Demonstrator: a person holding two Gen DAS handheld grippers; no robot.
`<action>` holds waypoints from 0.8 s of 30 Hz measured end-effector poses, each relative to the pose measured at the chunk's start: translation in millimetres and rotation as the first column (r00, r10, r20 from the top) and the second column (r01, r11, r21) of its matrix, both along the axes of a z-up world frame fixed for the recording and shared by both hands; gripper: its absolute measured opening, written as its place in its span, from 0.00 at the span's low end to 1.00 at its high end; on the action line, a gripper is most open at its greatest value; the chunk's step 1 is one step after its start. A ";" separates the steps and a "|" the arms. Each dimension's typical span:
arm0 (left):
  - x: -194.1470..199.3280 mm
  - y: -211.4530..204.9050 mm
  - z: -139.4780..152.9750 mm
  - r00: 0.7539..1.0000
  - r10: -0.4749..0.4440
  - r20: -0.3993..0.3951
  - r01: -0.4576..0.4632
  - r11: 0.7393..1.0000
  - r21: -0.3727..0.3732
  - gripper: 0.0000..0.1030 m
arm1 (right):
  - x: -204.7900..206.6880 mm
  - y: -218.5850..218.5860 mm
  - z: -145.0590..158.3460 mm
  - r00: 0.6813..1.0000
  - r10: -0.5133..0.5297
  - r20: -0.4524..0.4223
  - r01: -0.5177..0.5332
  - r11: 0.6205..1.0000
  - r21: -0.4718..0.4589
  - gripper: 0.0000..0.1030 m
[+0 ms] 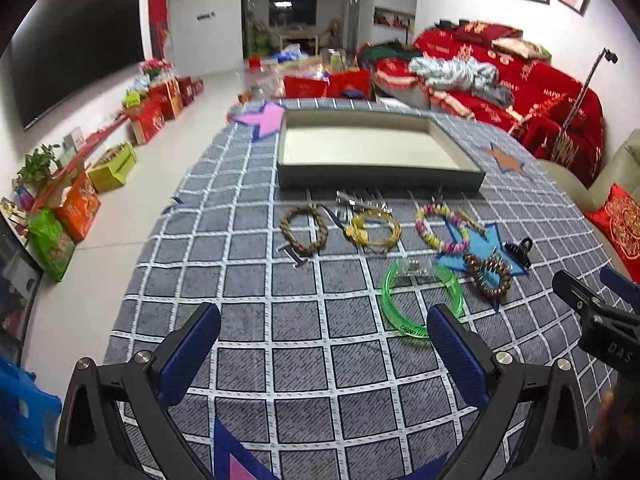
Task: Organize jewelry
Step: 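Grasp the green bangle with the left tool while the right tool grasps the black claw clip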
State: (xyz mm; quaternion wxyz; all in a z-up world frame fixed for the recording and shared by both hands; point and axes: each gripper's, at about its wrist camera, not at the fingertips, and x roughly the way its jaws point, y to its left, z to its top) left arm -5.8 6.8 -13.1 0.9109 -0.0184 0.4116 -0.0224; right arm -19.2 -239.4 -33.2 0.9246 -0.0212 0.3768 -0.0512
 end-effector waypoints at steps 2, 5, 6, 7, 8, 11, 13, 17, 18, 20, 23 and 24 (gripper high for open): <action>9.7 -3.6 -5.5 0.999 -0.011 -0.030 0.010 1.000 -0.015 1.00 | 4.8 -6.1 -2.3 1.000 -0.008 -0.012 0.008 1.000 -0.024 1.00; 25.4 -10.1 -14.8 0.996 -0.031 -0.078 0.029 0.999 -0.034 1.00 | 14.2 -15.8 -4.0 0.999 -0.027 -0.031 0.026 0.999 -0.024 1.00; 29.4 -12.2 -17.3 0.995 -0.042 -0.091 0.039 0.999 -0.037 1.00 | 18.8 -20.3 -4.2 0.999 -0.037 -0.039 0.036 0.999 -0.022 1.00; 34.8 -16.6 -21.6 0.993 -0.057 -0.108 0.053 0.998 -0.036 1.00 | 23.0 -23.5 -5.4 0.998 -0.042 -0.052 0.042 0.999 -0.003 1.00; 38.2 -19.9 -23.9 0.991 -0.066 -0.120 0.063 0.998 -0.031 1.00 | 28.2 -27.7 -7.3 0.996 -0.053 -0.066 0.054 0.999 0.005 1.00; 47.2 -27.5 -30.9 0.986 -0.087 -0.146 0.084 0.996 -0.024 1.00 | 40.8 -34.9 -13.7 0.992 -0.062 -0.111 0.068 0.997 0.047 1.00; 52.2 -30.2 -33.9 0.983 -0.095 -0.156 0.092 0.995 -0.028 1.00 | 48.9 -35.1 -19.3 0.990 -0.049 -0.131 0.056 0.997 0.054 1.00; 63.5 -34.8 -41.9 0.977 -0.102 -0.187 0.097 0.995 -0.038 1.00 | 64.6 -28.3 -30.1 0.984 0.002 -0.176 0.010 0.998 0.063 0.86; 66.3 -36.1 -44.9 0.974 -0.105 -0.202 0.099 0.994 -0.039 0.98 | 68.8 -27.4 -33.0 0.982 0.011 -0.186 0.002 0.997 0.071 0.84; 70.9 -37.2 -49.7 0.970 -0.106 -0.221 0.099 0.994 -0.045 0.98 | 74.9 -25.0 -37.1 0.979 0.026 -0.202 -0.011 0.997 0.078 0.74; 72.4 -40.3 -50.1 0.971 -0.115 -0.211 0.111 0.993 -0.032 0.95 | 81.6 -20.0 -41.2 0.974 0.047 -0.220 -0.032 0.997 0.072 0.70; 72.4 -40.2 -50.8 0.970 -0.120 -0.211 0.116 0.993 -0.032 0.91 | 83.4 -18.4 -42.3 0.973 0.052 -0.224 -0.037 0.997 0.069 0.69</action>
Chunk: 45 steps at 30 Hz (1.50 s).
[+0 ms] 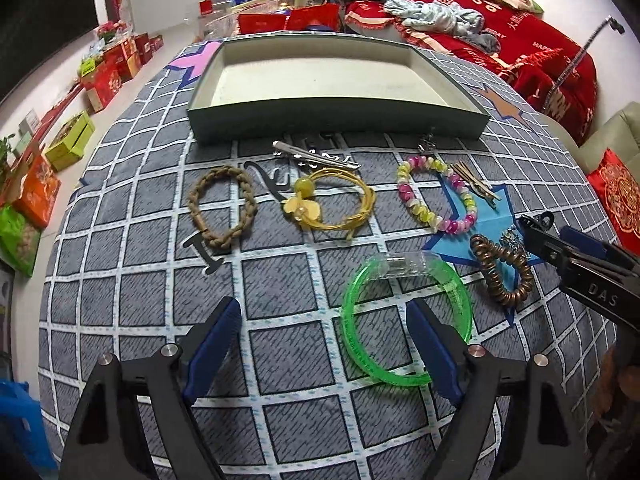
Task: Organize jewelry
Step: 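Grasp the green bangle with the left tool while the right tool grasps the black claw clip, then lower the bangle into the tray with the left tool while the right tool drops the clip there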
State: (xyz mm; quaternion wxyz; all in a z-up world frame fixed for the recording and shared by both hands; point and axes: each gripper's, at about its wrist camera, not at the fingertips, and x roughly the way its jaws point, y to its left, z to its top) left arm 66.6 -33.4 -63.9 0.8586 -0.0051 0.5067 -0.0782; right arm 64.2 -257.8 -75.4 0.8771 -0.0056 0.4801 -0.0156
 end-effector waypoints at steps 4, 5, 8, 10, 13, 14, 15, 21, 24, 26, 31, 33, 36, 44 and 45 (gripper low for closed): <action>-0.1 -4.3 0.9 1.000 -0.019 0.020 0.018 1.000 0.020 0.82 | 5.0 2.7 -0.5 1.000 0.011 0.000 -0.011 1.000 0.010 0.61; -0.9 -4.2 1.1 1.000 -0.021 0.024 0.020 1.000 0.017 0.78 | 5.4 3.4 -0.2 1.000 0.013 -0.001 -0.013 1.000 0.014 0.53; -3.3 -7.1 2.4 0.999 -0.037 0.039 0.036 0.999 0.025 0.62 | 7.9 3.1 -0.5 1.000 0.008 -0.010 -0.008 1.000 0.026 0.40; -3.9 -7.8 3.1 0.998 -0.052 0.047 0.051 0.998 0.020 0.38 | 8.6 1.6 -0.8 1.000 0.003 -0.013 -0.002 1.000 0.027 0.34; -3.2 -5.9 3.4 0.997 -0.070 0.041 0.071 0.997 -0.016 0.23 | 8.5 -0.3 -1.6 1.000 -0.003 -0.012 0.004 1.000 0.025 0.26; -3.0 -5.0 3.2 0.997 -0.074 0.039 0.075 0.997 -0.028 0.23 | 8.1 -0.6 -1.6 1.000 -0.004 -0.012 0.005 1.000 0.028 0.26; -2.5 -3.9 3.4 0.996 -0.078 0.033 0.080 0.996 -0.045 0.23 | 7.8 -1.3 -1.4 1.000 -0.006 -0.012 0.007 1.000 0.030 0.26; -1.9 4.0 4.5 0.997 -0.081 0.004 0.081 0.991 -0.104 0.23 | 3.3 -5.8 9.3 1.000 -0.018 0.011 0.017 0.997 0.078 0.26; -1.2 9.0 10.7 0.997 -0.074 0.010 0.075 0.990 -0.124 0.23 | 4.6 -7.2 20.8 0.999 -0.015 0.029 0.012 0.993 0.120 0.26; 1.3 11.8 19.9 0.997 -0.073 0.029 0.076 0.988 -0.133 0.23 | 7.0 -5.6 28.6 0.999 -0.011 0.042 0.005 0.991 0.137 0.26; 19.7 18.3 47.1 0.993 -0.087 0.074 0.097 0.984 -0.151 0.23 | 29.0 2.2 53.2 0.997 0.022 0.073 -0.035 0.984 0.172 0.26; 36.8 20.7 60.3 0.991 -0.098 0.094 0.111 0.983 -0.146 0.23 | 41.3 5.6 62.7 0.996 0.034 0.084 -0.049 0.981 0.190 0.26; 66.5 23.2 77.0 0.987 -0.106 0.124 0.124 0.982 -0.146 0.23 | 65.6 12.6 74.2 0.994 0.047 0.095 -0.067 0.974 0.215 0.26; 152.9 21.9 93.6 0.976 -0.091 0.200 0.111 0.990 -0.089 0.23 | 152.3 31.2 67.9 0.997 0.054 0.056 -0.067 0.967 0.247 0.26; 162.6 21.9 91.7 0.977 -0.084 0.196 0.102 0.991 -0.083 0.23 | 159.4 32.2 64.3 0.998 0.049 0.051 -0.060 0.966 0.250 0.26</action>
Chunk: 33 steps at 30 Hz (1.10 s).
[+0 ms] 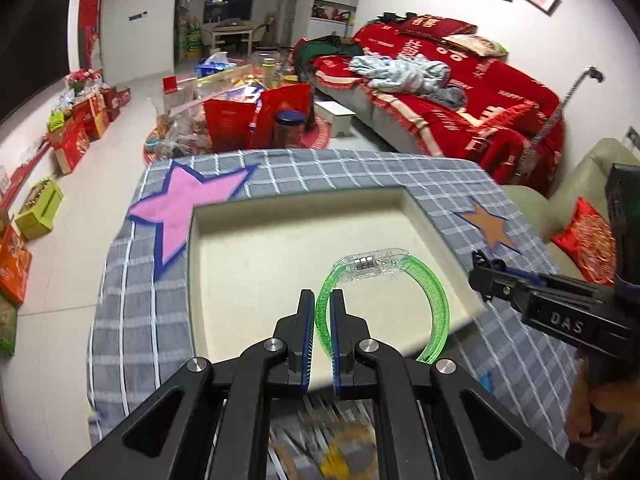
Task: Organize jewelry
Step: 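Lower the bangle into the tray with the left tool while the right tool drops the clip there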
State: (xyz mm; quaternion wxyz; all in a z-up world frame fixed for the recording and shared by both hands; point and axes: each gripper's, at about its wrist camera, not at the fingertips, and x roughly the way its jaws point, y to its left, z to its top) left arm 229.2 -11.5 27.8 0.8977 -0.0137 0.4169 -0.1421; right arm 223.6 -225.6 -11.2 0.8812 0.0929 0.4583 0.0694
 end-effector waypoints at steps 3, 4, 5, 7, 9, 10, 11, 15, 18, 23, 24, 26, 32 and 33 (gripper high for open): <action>28.9 -0.2 -14.9 0.999 0.022 -0.028 -0.021 1.000 0.011 0.23 | 27.6 5.9 -15.4 1.000 -0.012 -0.028 0.012 1.000 -0.013 0.26; 36.3 -1.5 -21.4 0.999 0.024 -0.037 -0.023 0.999 0.025 0.23 | 34.9 7.7 -20.9 0.999 -0.016 -0.040 0.015 1.000 -0.015 0.26; 43.7 -3.2 -28.4 0.999 0.023 -0.046 -0.022 0.999 0.039 0.23 | 42.0 9.3 -27.1 0.998 -0.020 -0.053 0.019 1.000 -0.010 0.26; 56.3 -5.6 -41.9 0.998 0.019 -0.066 -0.016 0.998 0.058 0.23 | 50.9 12.1 -35.7 0.997 -0.028 -0.070 0.028 1.000 -0.005 0.26; 66.3 -8.8 -56.4 0.995 0.019 -0.094 -0.012 0.997 0.079 0.23 | 58.1 14.8 -44.5 0.996 -0.034 -0.086 0.033 0.999 -0.012 0.26; 68.4 -10.2 -61.2 0.995 0.020 -0.102 -0.011 0.996 0.086 0.23 | 62.0 16.2 -50.4 0.995 -0.038 -0.096 0.036 0.999 -0.020 0.26; 71.8 -11.3 -66.1 0.993 0.019 -0.113 -0.008 0.996 0.093 0.23 | 62.3 16.2 -52.9 0.994 -0.040 -0.100 0.038 0.999 -0.022 0.26; 78.0 -15.5 -78.7 0.991 0.023 -0.134 -0.006 0.992 0.124 0.23 | 66.9 17.8 -63.9 0.992 -0.046 -0.118 0.041 0.998 -0.044 0.26; 77.4 -18.6 -80.6 0.993 0.032 -0.116 -0.013 0.987 0.157 0.23 | 66.4 18.2 -66.7 0.991 -0.046 -0.123 0.040 0.998 -0.051 0.26; 76.0 -23.8 -84.5 0.993 0.031 -0.111 -0.007 0.978 0.209 0.23 | 63.7 21.3 -65.8 0.993 -0.039 -0.114 0.032 0.997 -0.063 0.27; 76.2 -24.2 -85.0 0.993 0.031 -0.112 -0.006 0.977 0.215 0.23 | 63.1 22.1 -65.8 0.993 -0.036 -0.111 0.029 0.998 -0.062 0.29; 74.0 -24.9 -85.6 0.994 0.031 -0.104 -0.006 0.973 0.231 0.23 | 62.6 22.3 -65.0 0.993 -0.033 -0.109 0.027 0.998 -0.052 0.42; 68.0 -22.3 -78.5 0.996 0.035 -0.078 -0.016 0.972 0.232 0.23 | 52.8 11.8 -48.8 0.996 -0.050 -0.080 0.055 0.997 0.056 0.63; 66.6 -21.6 -76.3 0.997 0.035 -0.072 -0.018 0.974 0.224 0.23 | 49.5 10.2 -44.4 0.996 -0.053 -0.069 0.058 0.996 0.073 0.67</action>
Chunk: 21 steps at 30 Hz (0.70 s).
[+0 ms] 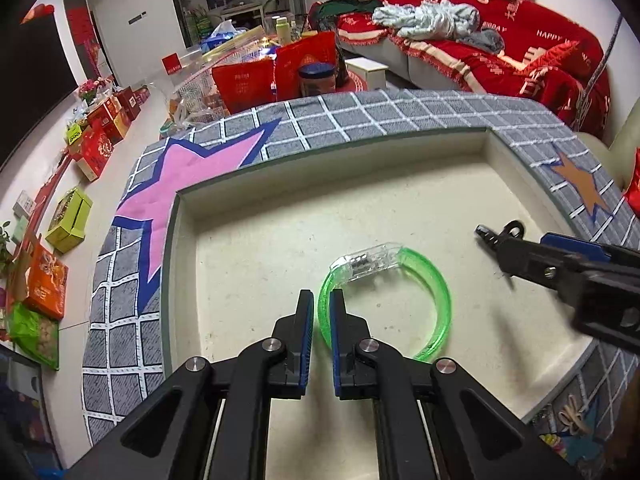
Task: Organize jewelry
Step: 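Lower the bangle into the tray with the left tool while the right tool drops the clip there, then move the left tool to the braided brown bracelet while the right tool reaches the coiled hair tie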
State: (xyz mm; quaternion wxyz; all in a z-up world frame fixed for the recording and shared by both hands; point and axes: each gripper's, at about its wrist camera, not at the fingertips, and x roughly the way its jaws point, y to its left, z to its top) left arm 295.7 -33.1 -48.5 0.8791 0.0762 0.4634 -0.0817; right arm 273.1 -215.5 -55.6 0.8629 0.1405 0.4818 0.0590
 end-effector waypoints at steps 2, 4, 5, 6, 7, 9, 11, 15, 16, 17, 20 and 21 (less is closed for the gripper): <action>-1.9 1.9 4.0 1.000 0.001 0.016 0.000 1.000 -0.012 0.23 | -9.9 -3.0 9.9 1.000 -0.005 0.028 0.005 1.000 0.017 0.71; -2.9 2.5 6.4 1.000 0.000 0.027 0.000 1.000 -0.019 0.23 | -19.3 -4.3 17.0 0.999 -0.002 0.046 0.001 1.000 0.020 0.71; -2.5 3.3 7.0 1.000 0.001 0.027 0.000 1.000 -0.021 0.23 | -22.6 -5.0 18.6 0.999 -0.002 0.050 0.001 1.000 0.021 0.71; -2.8 3.6 7.5 1.000 0.003 0.024 -0.002 1.000 -0.026 0.23 | -28.9 -7.0 21.9 0.998 -0.005 0.057 0.004 1.000 0.028 0.71; -2.9 3.7 8.2 1.000 0.007 0.020 -0.006 0.999 -0.032 0.23 | -33.7 -8.9 23.9 0.998 -0.009 0.063 0.007 0.999 0.036 0.71; -6.1 5.6 11.5 1.000 0.014 0.016 -0.013 0.999 -0.053 0.24 | -44.8 -14.1 28.4 0.997 -0.022 0.071 0.018 0.998 0.057 0.72; -11.0 8.4 18.2 1.000 0.021 0.023 -0.019 0.997 -0.081 0.24 | -57.5 -19.0 32.7 0.996 -0.037 0.082 0.031 0.997 0.074 0.79; -26.7 11.1 33.6 0.998 0.015 0.062 -0.009 0.995 -0.102 0.58 | -82.8 -29.2 38.7 0.994 -0.055 0.099 0.045 0.993 0.106 0.79; -31.9 11.7 37.3 0.998 0.016 0.069 -0.008 0.995 -0.102 1.00 | -89.7 -30.8 39.4 0.993 -0.061 0.101 0.050 0.992 0.114 0.79; -38.0 14.2 41.2 0.996 0.036 0.088 -0.027 0.994 -0.105 1.00 | -97.5 -32.3 39.8 0.993 -0.067 0.102 0.054 0.991 0.125 0.79; -53.8 15.8 50.1 0.994 0.028 0.105 -0.014 0.991 -0.133 1.00 | -117.6 -34.6 39.0 0.991 -0.085 0.102 0.070 0.987 0.147 0.79; -59.9 16.5 51.4 0.994 0.027 0.104 -0.012 0.990 -0.139 1.00 | -123.4 -36.1 38.0 0.991 -0.090 0.100 0.074 0.985 0.154 0.79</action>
